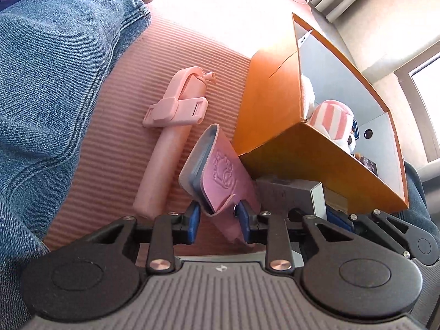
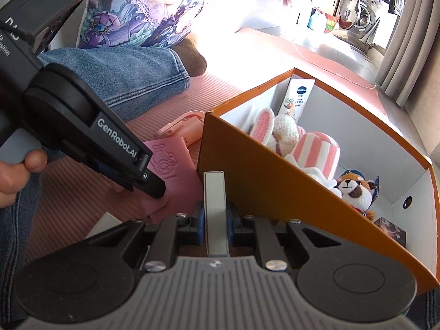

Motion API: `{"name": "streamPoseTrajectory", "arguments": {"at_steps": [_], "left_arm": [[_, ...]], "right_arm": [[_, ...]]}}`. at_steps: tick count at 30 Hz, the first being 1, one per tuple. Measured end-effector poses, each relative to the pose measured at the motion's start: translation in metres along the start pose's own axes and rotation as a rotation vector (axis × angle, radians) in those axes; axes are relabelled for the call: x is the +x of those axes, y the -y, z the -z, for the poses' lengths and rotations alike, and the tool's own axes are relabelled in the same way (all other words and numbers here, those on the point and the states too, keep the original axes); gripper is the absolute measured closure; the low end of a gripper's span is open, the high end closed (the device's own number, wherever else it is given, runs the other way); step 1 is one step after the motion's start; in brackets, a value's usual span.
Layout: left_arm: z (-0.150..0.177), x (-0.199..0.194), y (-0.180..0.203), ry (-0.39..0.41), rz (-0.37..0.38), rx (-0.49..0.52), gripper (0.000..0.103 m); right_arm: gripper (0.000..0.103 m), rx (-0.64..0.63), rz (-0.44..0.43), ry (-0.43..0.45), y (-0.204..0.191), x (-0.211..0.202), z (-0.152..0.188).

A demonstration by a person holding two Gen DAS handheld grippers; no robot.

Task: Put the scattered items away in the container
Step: 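Grasp the pink card wallet with the left gripper while the right gripper holds the grey box, then carry the pink wallet and grey box up into the shoebox with both grippers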

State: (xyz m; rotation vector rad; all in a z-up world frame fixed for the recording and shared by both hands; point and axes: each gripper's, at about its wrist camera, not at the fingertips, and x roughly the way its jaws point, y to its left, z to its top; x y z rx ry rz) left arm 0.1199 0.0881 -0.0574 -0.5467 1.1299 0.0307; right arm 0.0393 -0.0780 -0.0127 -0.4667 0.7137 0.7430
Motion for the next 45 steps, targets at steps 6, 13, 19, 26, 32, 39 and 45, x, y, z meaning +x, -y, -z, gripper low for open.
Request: {"name": "streamPoseTrajectory", "arguments": {"at_steps": [6, 13, 19, 26, 32, 39, 45], "left_arm": [[0.002, 0.007, 0.000, 0.020, -0.046, 0.011, 0.061], [0.006, -0.004, 0.009, 0.122, -0.014, 0.062, 0.064], [-0.004, -0.002, 0.012, 0.135, -0.017, 0.012, 0.064], [-0.015, 0.016, 0.003, 0.100, -0.020, -0.078, 0.063], [-0.011, 0.013, 0.002, 0.108, -0.024, -0.047, 0.067], [0.000, -0.007, 0.011, 0.126, -0.031, 0.046, 0.076], [0.006, -0.035, 0.017, 0.166, 0.000, 0.093, 0.079]], "right_arm": [[0.085, 0.012, -0.004, 0.004, 0.004, 0.006, 0.002], [0.085, 0.022, 0.000, 0.017, 0.006, 0.007, 0.003], [0.085, 0.030, -0.009, 0.017, 0.006, 0.007, 0.003], [0.084, 0.027, -0.007, 0.004, 0.004, 0.011, 0.006], [0.086, 0.053, -0.011, 0.001, 0.008, 0.011, 0.006], [0.086, 0.047, -0.013, 0.040, 0.006, -0.006, 0.001], [0.087, 0.111, -0.058, 0.075, 0.013, -0.026, -0.007]]}}
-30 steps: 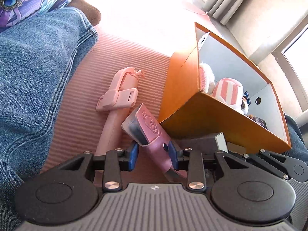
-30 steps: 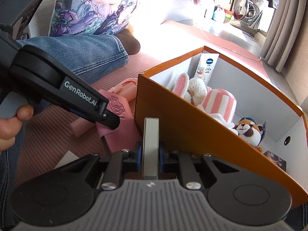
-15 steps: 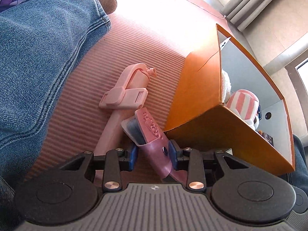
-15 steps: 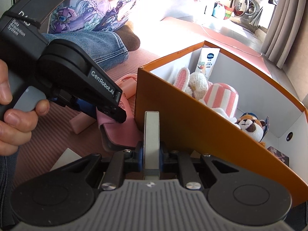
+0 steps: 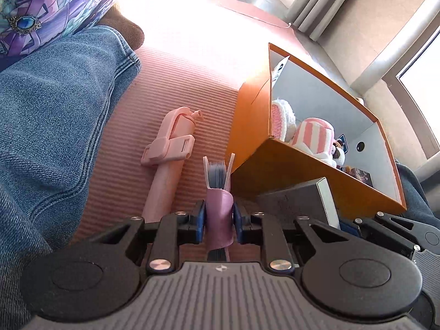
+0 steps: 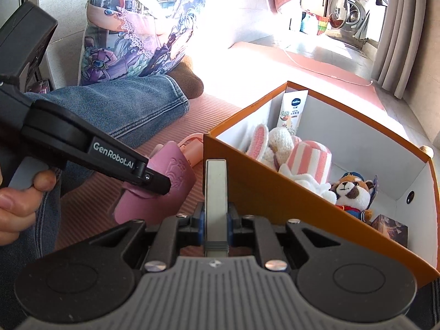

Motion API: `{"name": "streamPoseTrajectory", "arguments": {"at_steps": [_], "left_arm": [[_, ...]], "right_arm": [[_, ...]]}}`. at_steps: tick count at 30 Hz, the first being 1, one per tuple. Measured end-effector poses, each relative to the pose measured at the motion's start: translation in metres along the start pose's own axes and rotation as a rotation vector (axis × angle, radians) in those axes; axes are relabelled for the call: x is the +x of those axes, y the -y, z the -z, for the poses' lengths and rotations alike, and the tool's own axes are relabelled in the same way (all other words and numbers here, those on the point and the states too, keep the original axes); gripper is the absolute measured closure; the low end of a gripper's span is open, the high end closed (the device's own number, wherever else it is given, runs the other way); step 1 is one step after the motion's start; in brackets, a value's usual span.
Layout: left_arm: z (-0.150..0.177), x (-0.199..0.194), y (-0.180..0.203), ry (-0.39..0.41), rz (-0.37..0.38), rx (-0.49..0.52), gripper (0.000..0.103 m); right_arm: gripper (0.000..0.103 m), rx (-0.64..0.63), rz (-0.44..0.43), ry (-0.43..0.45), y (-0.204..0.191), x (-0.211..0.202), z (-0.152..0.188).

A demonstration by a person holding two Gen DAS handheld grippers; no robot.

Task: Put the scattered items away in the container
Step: 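Carry the pink wallet and grey box up into the shoebox with both grippers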

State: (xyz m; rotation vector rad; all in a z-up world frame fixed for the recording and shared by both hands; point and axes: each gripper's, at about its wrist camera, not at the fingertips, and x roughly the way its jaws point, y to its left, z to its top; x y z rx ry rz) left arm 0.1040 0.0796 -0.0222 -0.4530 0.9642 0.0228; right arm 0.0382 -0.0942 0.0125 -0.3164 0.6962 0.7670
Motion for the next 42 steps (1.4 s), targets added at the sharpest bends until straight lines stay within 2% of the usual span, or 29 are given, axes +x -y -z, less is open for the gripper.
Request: {"name": "streamPoseTrajectory", "arguments": {"at_steps": [7, 12, 20, 24, 29, 35, 42], "left_arm": [[-0.007, -0.041, 0.018, 0.077, 0.072, 0.048, 0.079], [-0.026, -0.066, 0.041, 0.135, 0.148, 0.103, 0.079], [-0.069, -0.072, 0.087, 0.212, 0.187, 0.237, 0.079], [-0.089, -0.056, 0.106, 0.239, 0.204, 0.269, 0.079], [-0.114, -0.025, 0.120, 0.252, 0.220, 0.260, 0.079], [-0.133, 0.029, 0.131, 0.227, 0.221, 0.240, 0.079], [-0.136, 0.087, 0.126, 0.145, 0.200, 0.221, 0.079]], "right_arm": [[0.086, 0.124, -0.040, 0.065, 0.018, -0.037, -0.006], [0.086, 0.243, -0.056, 0.141, 0.042, -0.066, -0.015], [0.086, 0.338, 0.030, 0.271, 0.088, -0.083, -0.045], [0.086, 0.383, 0.058, 0.310, 0.110, -0.072, -0.057], [0.086, 0.459, 0.081, 0.321, 0.138, -0.045, -0.069], [0.086, 0.603, 0.084, 0.263, 0.176, 0.001, -0.069], [0.086, 0.656, 0.081, 0.165, 0.199, 0.051, -0.065]]}}
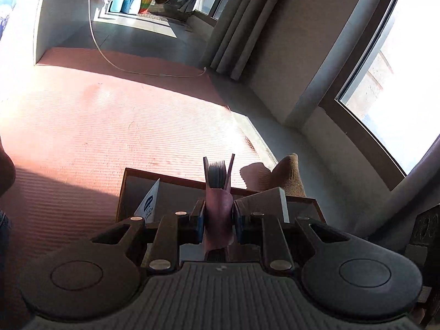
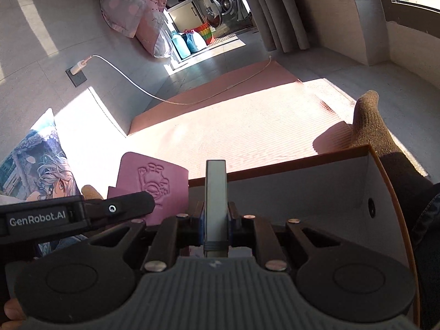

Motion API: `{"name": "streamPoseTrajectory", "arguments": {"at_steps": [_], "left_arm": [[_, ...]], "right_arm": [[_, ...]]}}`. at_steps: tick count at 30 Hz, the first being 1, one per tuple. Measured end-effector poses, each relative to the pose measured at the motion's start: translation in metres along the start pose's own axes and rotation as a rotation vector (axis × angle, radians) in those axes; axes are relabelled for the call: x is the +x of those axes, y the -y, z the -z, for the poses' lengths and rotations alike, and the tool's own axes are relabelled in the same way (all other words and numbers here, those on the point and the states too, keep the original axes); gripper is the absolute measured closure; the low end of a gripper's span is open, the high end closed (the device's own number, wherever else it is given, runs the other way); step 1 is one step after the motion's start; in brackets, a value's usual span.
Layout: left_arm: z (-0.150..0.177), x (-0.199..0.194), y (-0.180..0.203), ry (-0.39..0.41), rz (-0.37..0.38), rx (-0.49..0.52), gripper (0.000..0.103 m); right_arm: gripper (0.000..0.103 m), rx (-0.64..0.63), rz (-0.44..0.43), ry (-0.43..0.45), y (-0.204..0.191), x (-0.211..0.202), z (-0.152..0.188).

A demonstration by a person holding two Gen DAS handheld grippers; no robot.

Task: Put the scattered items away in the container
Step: 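Carry the pink wallet and grey box up into the shoebox with both grippers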

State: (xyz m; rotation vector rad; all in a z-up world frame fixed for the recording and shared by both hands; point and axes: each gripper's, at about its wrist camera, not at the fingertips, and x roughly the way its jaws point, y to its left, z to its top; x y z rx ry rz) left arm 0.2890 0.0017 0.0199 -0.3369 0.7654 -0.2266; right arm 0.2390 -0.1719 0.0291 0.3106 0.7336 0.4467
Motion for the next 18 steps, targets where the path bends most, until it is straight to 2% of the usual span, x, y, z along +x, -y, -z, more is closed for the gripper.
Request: {"name": "streamPoseTrajectory", "arguments": {"at_steps": [9, 13, 18], "left_arm": [[0.006, 0.041, -0.010, -0.093, -0.022, -0.001, 0.079], [0.008, 0.057, -0.014, -0.153, -0.084, -0.008, 0.079], [0.016, 0.074, -0.023, -0.178, -0.116, -0.014, 0.079]], "right_arm": [[0.086, 0.034, 0.026, -0.101, 0.013, 0.038, 0.003], [0.086, 0.045, 0.041, -0.129, 0.016, 0.047, 0.005], [0.086, 0.069, 0.054, -0.156, 0.020, 0.052, 0.006]]}}
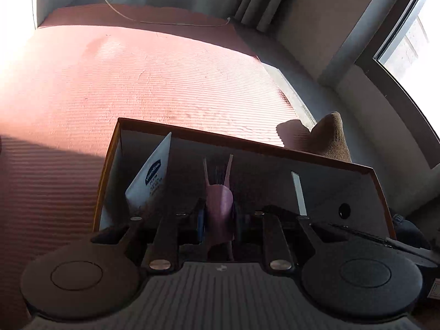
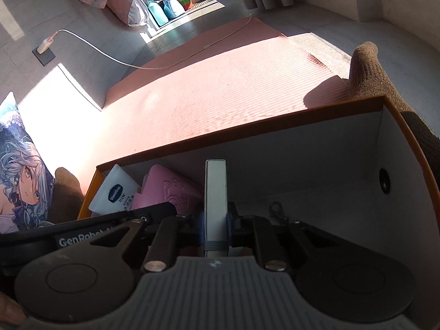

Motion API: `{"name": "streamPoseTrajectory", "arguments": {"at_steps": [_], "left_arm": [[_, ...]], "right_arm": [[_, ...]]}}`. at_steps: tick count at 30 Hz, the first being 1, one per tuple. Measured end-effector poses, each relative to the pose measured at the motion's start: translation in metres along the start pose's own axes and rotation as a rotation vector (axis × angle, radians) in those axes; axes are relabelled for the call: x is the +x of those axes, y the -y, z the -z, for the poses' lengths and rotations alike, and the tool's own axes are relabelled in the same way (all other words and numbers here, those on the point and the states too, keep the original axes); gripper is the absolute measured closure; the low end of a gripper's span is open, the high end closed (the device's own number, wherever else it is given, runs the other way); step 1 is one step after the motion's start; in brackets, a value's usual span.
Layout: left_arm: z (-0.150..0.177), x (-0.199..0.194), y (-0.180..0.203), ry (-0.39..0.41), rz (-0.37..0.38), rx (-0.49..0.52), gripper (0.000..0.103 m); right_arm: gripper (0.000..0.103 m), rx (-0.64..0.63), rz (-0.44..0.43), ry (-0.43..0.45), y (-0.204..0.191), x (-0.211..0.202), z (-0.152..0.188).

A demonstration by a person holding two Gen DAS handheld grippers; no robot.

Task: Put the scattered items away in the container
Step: 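Carry the pink wallet and grey box up into the shoebox with both grippers, then open both grippers to release the wallet and grey box in the shoebox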

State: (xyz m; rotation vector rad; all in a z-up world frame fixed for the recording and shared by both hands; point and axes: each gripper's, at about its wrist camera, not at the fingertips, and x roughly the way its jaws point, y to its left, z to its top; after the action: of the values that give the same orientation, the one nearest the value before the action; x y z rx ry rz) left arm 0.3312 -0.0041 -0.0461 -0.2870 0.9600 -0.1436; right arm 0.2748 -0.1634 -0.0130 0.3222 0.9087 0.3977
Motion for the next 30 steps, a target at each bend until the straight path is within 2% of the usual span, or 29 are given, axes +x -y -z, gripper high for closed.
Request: {"name": "streamPoseTrajectory", "arguments": {"at_steps": [5, 9, 16, 21, 22, 30], "left_arm": [[0.005, 0.007, -0.003, -0.015, -0.033, 0.002, 0.077], [0.003, 0.001, -0.005, -0.023, -0.023, -0.008, 0.076], [0.004, -0.020, -0.011, -0.003, 0.036, -0.049, 0.062], [0.008, -0.039, -0.013, 0.046, 0.052, -0.052, 0.064], [0.009, -0.043, -0.014, 0.061, 0.050, -0.055, 0.066], [0.013, -0.067, -0.019, 0.125, 0.005, -0.047, 0.066]], "right_arm": [[0.087, 0.020, -0.006, -0.018, 0.001, 0.003, 0.000], [0.086, 0.033, -0.009, -0.035, 0.002, 0.006, 0.000], [0.081, 0.028, -0.020, -0.051, 0.001, 0.007, 0.000], [0.079, -0.046, 0.011, -0.065, -0.010, 0.007, 0.003], [0.083, -0.053, 0.012, -0.070, -0.011, 0.007, 0.003], [0.083, -0.051, -0.043, -0.082, -0.023, 0.016, 0.002]]}}
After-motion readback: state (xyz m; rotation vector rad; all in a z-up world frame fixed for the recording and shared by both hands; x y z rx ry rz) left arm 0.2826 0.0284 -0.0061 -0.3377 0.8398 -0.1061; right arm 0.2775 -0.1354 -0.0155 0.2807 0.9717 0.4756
